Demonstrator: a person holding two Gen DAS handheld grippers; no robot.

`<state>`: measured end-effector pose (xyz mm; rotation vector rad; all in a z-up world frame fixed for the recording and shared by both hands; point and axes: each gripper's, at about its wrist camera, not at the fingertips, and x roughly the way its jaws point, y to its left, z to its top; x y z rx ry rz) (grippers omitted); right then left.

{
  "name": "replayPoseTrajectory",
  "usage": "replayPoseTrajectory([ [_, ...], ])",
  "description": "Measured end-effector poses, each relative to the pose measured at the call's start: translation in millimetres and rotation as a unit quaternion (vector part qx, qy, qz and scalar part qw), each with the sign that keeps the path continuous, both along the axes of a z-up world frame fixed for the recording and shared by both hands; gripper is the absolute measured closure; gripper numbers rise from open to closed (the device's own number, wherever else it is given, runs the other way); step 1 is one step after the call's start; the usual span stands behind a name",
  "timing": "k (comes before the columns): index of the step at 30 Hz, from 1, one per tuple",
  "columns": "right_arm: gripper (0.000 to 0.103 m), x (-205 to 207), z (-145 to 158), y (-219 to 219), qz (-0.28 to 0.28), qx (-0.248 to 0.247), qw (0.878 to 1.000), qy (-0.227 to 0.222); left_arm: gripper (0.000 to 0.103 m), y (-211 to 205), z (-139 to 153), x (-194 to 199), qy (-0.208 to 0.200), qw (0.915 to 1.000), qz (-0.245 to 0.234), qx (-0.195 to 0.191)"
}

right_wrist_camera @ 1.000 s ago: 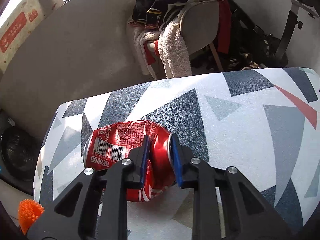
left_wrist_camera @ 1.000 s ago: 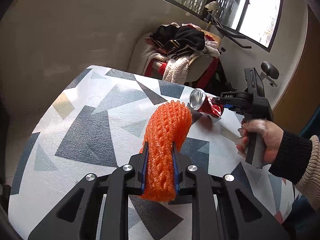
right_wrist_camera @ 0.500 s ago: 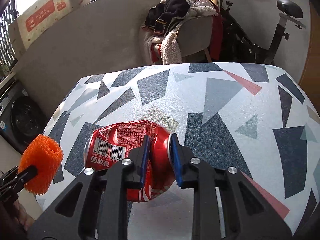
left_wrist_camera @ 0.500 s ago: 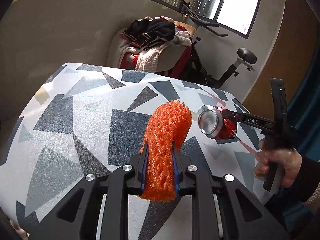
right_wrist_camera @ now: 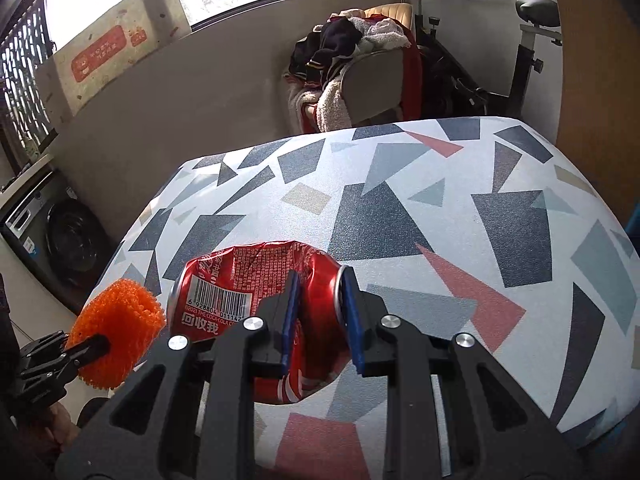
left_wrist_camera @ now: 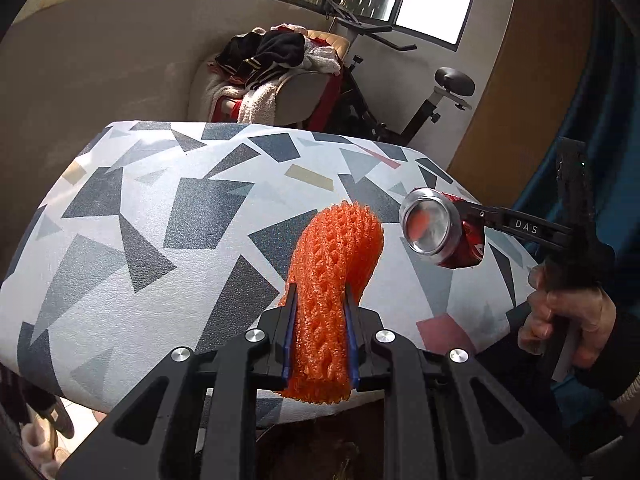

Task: Collect trash
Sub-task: 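Carry the foam net to the bin and release it while the right tool carries the can, then lower the cola can into the bin and open the right tool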

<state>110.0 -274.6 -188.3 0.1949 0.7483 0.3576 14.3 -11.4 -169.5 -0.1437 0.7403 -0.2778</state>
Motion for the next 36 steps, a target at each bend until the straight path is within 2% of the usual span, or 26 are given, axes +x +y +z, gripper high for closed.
replayPoseTrajectory([
  [9, 0.078, -43, 6, -5, -0.003, 0.018, 1.000, -0.025, 0.084, -3, -18, -49, 0.020, 0.9998, -0.001, -0.004],
  [19, 0.078, -78, -12, 7, 0.011, 0.028, 0.999, -0.016, 0.081, -5, -38, -73, 0.048, 0.9988, -0.003, -0.005],
  [20, 0.078, -81, -14, 8, 0.013, 0.028, 0.999, -0.015, 0.078, -6, -39, -73, 0.052, 0.9986, -0.005, -0.004],
  [23, 0.078, -88, -18, 10, 0.014, 0.028, 0.999, -0.011, 0.041, -8, -36, -75, 0.043, 0.9990, 0.003, 0.013],
  [24, 0.078, -90, -19, 11, 0.016, 0.023, 1.000, -0.012, 0.035, -6, -32, -76, 0.032, 0.9992, 0.014, 0.019],
  [32, 0.078, -114, -29, 18, 0.039, 0.016, 0.999, -0.005, 0.013, 16, 2, -75, -0.022, 0.9977, 0.052, 0.039],
  [36, 0.078, -126, -37, 28, 0.059, 0.005, 0.998, 0.010, 0.009, 24, 12, -74, -0.031, 0.9972, 0.056, 0.040],
])
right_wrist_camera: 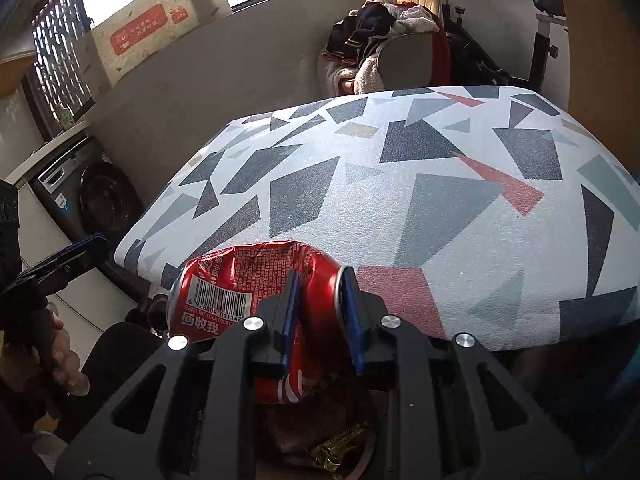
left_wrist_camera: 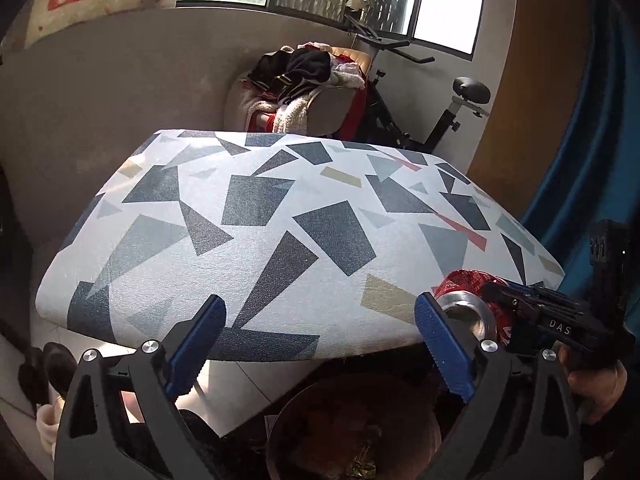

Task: Collect trash
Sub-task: 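Lower the cola can into the bin and open the right tool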

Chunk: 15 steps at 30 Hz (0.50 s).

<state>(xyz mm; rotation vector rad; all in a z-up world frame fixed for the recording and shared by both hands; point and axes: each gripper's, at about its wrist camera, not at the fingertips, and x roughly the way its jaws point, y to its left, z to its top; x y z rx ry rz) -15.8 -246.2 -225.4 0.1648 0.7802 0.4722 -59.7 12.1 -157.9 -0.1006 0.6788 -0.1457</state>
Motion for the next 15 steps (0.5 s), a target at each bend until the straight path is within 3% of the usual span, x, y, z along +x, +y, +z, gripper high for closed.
replayPoseTrajectory([
  [15, 0.078, -33, -38, 55, 0.087, -0.017, 0.993, 0.077, 0.006, 4, -2, -3, 0.008, 0.9997, 0.011, 0.022],
])
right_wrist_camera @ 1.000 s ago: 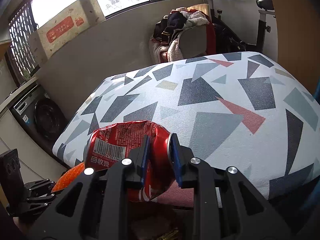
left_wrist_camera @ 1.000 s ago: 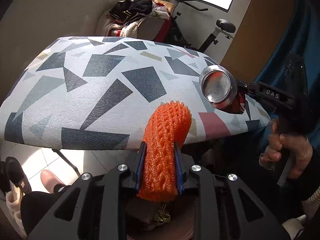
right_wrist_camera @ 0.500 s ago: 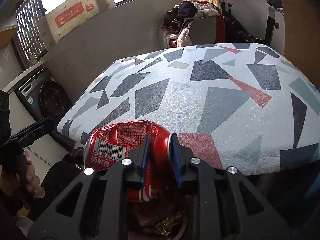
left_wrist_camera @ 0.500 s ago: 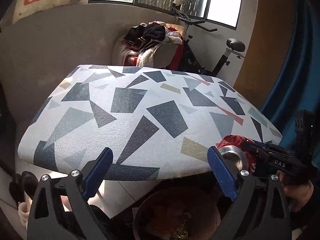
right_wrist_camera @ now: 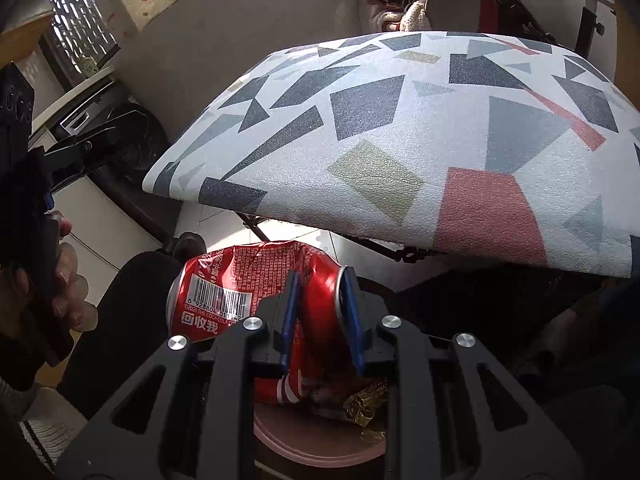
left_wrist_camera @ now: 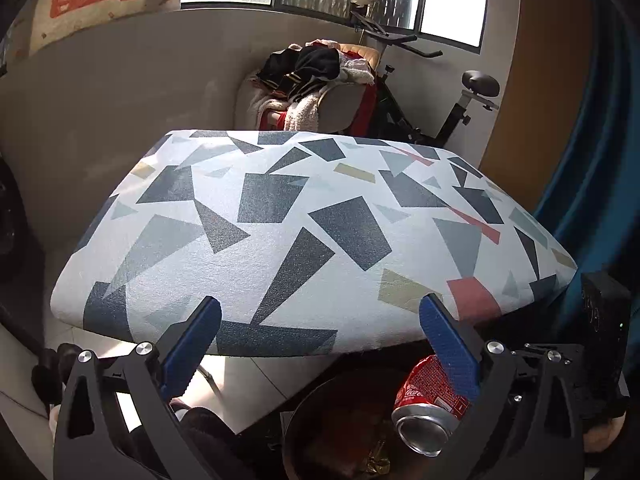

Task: Collect trash
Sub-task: 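Lower the cola can into the bin and open the right tool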

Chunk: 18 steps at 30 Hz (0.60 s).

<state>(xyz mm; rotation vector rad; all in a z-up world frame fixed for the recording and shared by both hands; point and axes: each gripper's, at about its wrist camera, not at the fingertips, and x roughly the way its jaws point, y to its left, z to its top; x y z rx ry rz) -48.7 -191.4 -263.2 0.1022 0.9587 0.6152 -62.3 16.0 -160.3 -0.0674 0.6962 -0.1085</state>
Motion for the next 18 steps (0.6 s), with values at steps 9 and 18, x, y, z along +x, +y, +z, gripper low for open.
replayPoseTrajectory([
  [9, 0.075, 2, -13, 4, -0.001, -0.019, 1.000, 0.025, 0.006, 6, -5, 0, 0.007, 0.9998, 0.020, 0.006],
  [18, 0.024, 7, -4, -3, -0.031, -0.036, 0.999, 0.006, 0.006, 9, -3, -2, 0.004, 0.9990, 0.038, 0.025],
])
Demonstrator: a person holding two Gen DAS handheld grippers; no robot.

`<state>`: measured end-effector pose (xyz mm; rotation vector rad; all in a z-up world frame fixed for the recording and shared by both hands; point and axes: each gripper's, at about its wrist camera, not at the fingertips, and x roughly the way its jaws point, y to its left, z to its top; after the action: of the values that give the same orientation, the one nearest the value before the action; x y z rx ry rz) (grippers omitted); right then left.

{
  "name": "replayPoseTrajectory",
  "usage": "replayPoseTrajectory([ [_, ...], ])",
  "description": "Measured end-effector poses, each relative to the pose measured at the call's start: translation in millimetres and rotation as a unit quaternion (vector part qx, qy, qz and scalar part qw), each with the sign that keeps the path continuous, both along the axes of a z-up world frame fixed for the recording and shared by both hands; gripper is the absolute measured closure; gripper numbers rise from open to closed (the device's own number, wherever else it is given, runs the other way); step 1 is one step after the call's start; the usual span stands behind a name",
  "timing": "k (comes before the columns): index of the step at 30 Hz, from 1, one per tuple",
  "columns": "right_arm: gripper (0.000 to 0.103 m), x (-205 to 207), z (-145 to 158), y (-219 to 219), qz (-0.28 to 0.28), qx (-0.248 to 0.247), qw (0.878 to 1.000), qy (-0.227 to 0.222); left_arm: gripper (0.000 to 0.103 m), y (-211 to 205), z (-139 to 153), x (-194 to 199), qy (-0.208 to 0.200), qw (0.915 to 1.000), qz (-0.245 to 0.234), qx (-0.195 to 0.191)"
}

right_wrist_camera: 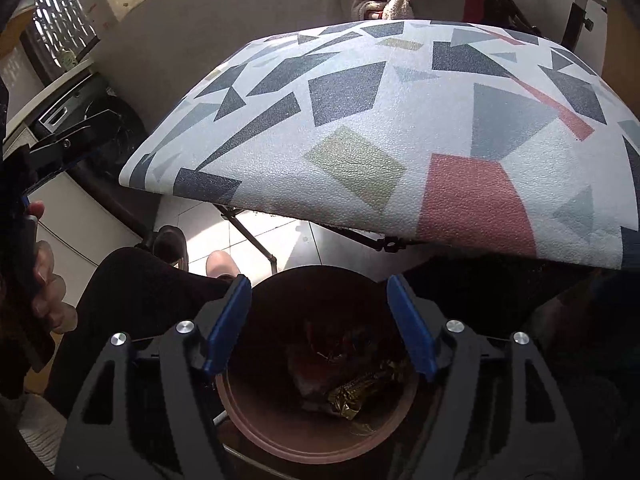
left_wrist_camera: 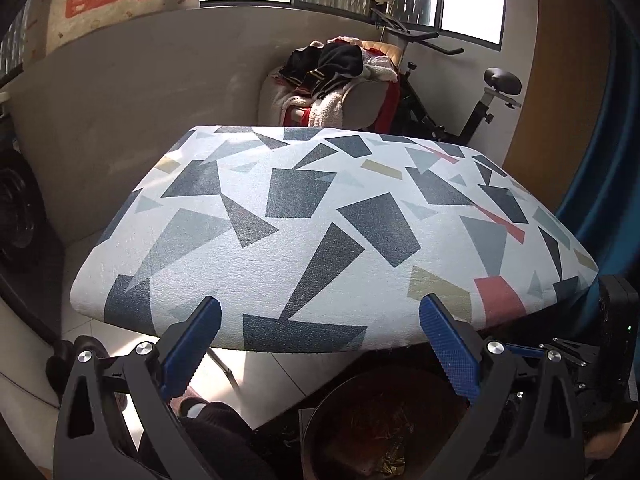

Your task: Collect trash

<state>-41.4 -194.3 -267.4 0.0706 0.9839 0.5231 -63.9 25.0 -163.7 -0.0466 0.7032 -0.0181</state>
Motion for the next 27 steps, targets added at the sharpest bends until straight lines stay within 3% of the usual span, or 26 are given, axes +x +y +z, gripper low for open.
replayPoseTrajectory([
  [3, 0.010, 5, 11, -7, -0.018, -0.018, 0.999, -0.024, 0.006, -1, 5, 0, -0.008, 0.9999, 0.002, 0.010],
  [6, 0.007, 12, 27, -15, -0.034, -0.030, 0.998, -0.049, 0.006, -3, 13, 2, -0.019, 0.9997, 0.002, 0.018],
  [21, 0.006, 50, 128, -51, -0.084, -0.055, 0.981, -0.164, 0.006, -23, 90, 27, -0.103, 0.9932, -0.012, 0.053],
  [27, 0.006, 55, 153, -57, -0.093, -0.052, 0.977, -0.187, 0.006, -24, 113, 37, -0.111, 0.9933, -0.019, 0.028],
])
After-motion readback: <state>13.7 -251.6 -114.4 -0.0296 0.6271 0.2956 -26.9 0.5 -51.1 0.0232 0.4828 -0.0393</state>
